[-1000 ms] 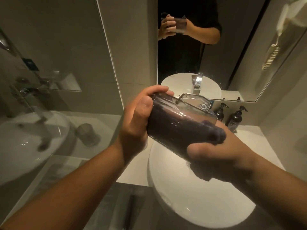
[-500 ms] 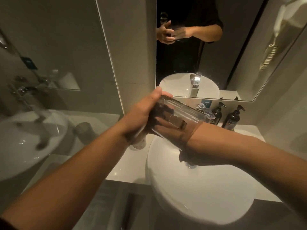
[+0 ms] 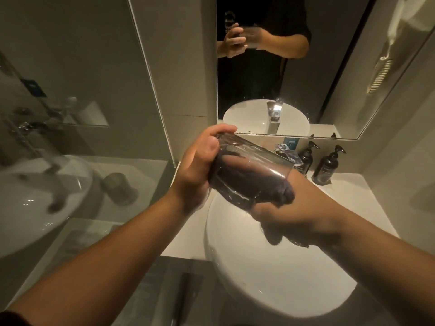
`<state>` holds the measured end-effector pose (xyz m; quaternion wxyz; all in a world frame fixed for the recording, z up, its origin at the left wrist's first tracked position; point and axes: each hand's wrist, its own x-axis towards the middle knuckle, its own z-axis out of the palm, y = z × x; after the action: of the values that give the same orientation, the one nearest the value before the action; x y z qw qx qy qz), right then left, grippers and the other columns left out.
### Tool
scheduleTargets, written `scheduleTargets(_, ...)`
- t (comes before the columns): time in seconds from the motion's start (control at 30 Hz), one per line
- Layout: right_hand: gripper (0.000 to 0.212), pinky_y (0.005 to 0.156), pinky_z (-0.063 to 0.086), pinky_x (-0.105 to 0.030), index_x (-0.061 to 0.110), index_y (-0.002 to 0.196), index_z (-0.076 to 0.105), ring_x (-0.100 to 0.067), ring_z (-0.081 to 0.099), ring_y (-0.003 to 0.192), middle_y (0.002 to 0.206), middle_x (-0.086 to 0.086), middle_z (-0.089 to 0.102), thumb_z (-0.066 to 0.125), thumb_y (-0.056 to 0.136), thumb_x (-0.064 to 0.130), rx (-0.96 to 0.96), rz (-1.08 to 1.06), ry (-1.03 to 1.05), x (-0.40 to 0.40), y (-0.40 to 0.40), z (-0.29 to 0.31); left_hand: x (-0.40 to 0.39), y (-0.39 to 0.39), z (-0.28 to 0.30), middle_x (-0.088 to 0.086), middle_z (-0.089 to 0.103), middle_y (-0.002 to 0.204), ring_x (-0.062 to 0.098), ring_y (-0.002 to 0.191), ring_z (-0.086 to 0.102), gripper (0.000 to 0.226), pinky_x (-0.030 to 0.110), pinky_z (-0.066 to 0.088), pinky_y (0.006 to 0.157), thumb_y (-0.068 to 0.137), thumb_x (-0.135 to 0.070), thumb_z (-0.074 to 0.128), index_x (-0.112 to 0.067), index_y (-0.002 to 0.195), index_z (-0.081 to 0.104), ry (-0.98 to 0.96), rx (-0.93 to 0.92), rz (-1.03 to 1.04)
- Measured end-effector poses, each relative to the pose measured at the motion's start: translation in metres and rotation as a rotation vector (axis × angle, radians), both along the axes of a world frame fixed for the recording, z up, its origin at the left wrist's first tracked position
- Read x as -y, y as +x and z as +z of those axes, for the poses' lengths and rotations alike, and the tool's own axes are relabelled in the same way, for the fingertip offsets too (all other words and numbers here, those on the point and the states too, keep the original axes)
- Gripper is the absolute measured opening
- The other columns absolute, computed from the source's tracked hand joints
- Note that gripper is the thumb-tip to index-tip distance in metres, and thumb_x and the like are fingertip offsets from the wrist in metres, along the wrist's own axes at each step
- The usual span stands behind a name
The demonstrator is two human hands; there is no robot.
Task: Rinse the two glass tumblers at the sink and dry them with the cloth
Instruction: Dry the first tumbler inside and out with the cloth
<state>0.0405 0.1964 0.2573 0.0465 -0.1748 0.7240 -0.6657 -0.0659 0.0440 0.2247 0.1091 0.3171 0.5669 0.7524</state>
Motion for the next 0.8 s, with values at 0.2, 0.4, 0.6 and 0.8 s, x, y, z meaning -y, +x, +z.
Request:
scheduleTargets(0.2,0.058,0.051,0.052,-0.018,0.028,0.124,0.061,-0.005,0.066,0.058,0.082,0.012,0.07,0.062,0.067,0.016,0.101,0.077,-0.17,-0.008,0.002,-0.002,-0.001,-0.004,-0.001,0.002,0.064,0.127,0.031,0.114,0.063,0.057,0.05,0.055,0.096,0.079,-0.071,0.061,-0.032,0.12,0.059,-0.04,-0.064,-0.044)
scheduleTargets(0.4,0.068,0.081,0.039,-0.003,0.028,0.142,0.036,-0.008,0.047,0.094,0.125,0.002,0.055,0.05,0.076,0.023,-0.511,0.052,1.121,-0.018,-0.01,0.001,-0.004,-0.018,0.026,0.009,0.063,0.135,0.028,0.117,0.067,0.054,0.046,0.056,0.096,0.084,-0.07,0.049,-0.033,0.12,0.065,-0.369,0.133,-0.25)
scheduleTargets(0.6,0.071,0.09,0.045,-0.015,0.028,0.142,0.04,-0.004,0.051,0.108,0.126,0.018,0.052,0.055,0.076,0.008,-0.424,0.008,0.794,-0.012,-0.014,0.004,-0.015,-0.021,0.017,0.014,0.064,0.109,0.029,0.099,0.064,0.027,0.047,0.052,0.087,0.096,-0.038,0.044,-0.029,0.102,0.068,-0.235,-0.023,-0.053)
scheduleTargets(0.8,0.05,0.067,0.056,-0.019,0.05,0.116,0.056,-0.007,0.069,0.084,0.092,0.016,0.07,0.067,0.075,0.023,-0.03,-0.109,0.25,-0.012,-0.004,0.005,-0.015,-0.018,0.015,0.02,0.064,0.115,0.035,0.106,0.065,0.037,0.047,0.056,0.091,0.087,-0.047,0.043,-0.025,0.11,0.062,-0.207,-0.168,-0.007)
